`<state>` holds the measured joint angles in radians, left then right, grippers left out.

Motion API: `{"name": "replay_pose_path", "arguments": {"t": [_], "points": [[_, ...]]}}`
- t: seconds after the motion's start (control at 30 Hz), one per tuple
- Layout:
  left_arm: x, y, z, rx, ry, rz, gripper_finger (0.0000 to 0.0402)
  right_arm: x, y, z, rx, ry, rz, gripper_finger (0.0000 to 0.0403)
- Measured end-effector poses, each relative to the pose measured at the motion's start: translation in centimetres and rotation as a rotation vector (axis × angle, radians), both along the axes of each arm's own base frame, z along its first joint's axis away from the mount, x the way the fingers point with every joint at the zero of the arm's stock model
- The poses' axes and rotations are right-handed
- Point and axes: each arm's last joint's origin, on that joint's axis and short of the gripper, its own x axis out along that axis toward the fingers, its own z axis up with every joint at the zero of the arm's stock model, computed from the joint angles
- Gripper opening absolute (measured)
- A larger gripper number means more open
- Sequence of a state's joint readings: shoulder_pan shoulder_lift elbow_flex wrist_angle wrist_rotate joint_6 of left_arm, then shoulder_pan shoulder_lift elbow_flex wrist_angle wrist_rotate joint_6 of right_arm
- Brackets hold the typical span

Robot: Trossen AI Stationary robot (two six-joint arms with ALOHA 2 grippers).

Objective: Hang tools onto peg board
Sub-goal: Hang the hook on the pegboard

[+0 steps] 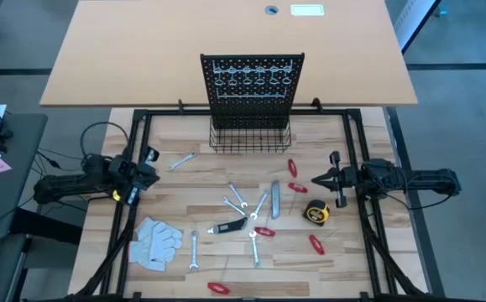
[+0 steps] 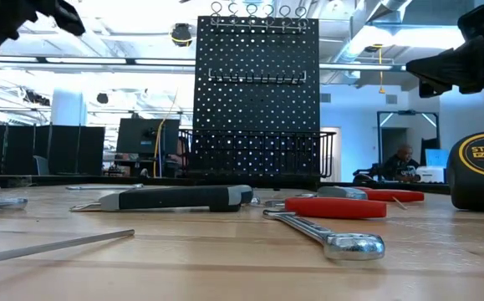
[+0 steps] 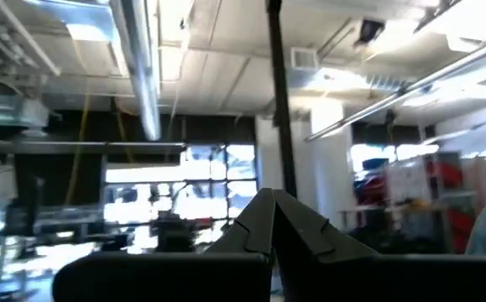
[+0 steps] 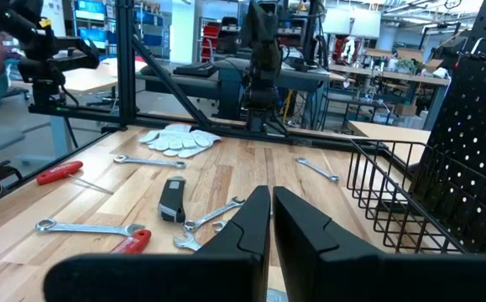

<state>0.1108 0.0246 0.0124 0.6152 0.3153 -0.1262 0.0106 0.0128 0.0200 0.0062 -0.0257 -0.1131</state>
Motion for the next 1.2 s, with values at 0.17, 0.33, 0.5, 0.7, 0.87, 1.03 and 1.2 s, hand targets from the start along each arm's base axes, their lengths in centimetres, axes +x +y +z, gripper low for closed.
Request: {"name": "replay_pose_path", "arguments": {"t": [0.17,0.33,0.5,0.7,0.87,1.03,1.2], "points": [[1.6,1.0,-0.4,-0.113,0.197,0.274,0.0,0.0,0.0,0.0,0.0,0.0,0.0,0.0027],[3.6,1.5,0.1,-0.135,0.334,0.391,0.0,0.0,0.0,0.0,0.0,0.0,0.0,0.0027],[6.3,2.0,1.3,-0.119,0.531,0.461,0.0001,0.0,0.0,0.0,0.0,0.0,0.0,0.0027],[10.0,2.4,4.4,-0.088,0.692,0.486,0.0045,0.0,0.0,0.0,0.0,0.0,0.0,0.0027],[12.9,2.8,7.8,0.032,0.738,0.534,0.0103,0.0,0.0,0.0,0.0,0.0,0.0,0.0027],[14.5,3.4,12.4,0.265,0.803,0.709,0.0143,0.0,0.0,0.0,0.0,0.0,0.0,0.0027],[15.3,4.6,17.0,0.479,0.775,0.994,0.0153,0.0,0.0,0.0,0.0,0.0,0.0,0.0027]]}}
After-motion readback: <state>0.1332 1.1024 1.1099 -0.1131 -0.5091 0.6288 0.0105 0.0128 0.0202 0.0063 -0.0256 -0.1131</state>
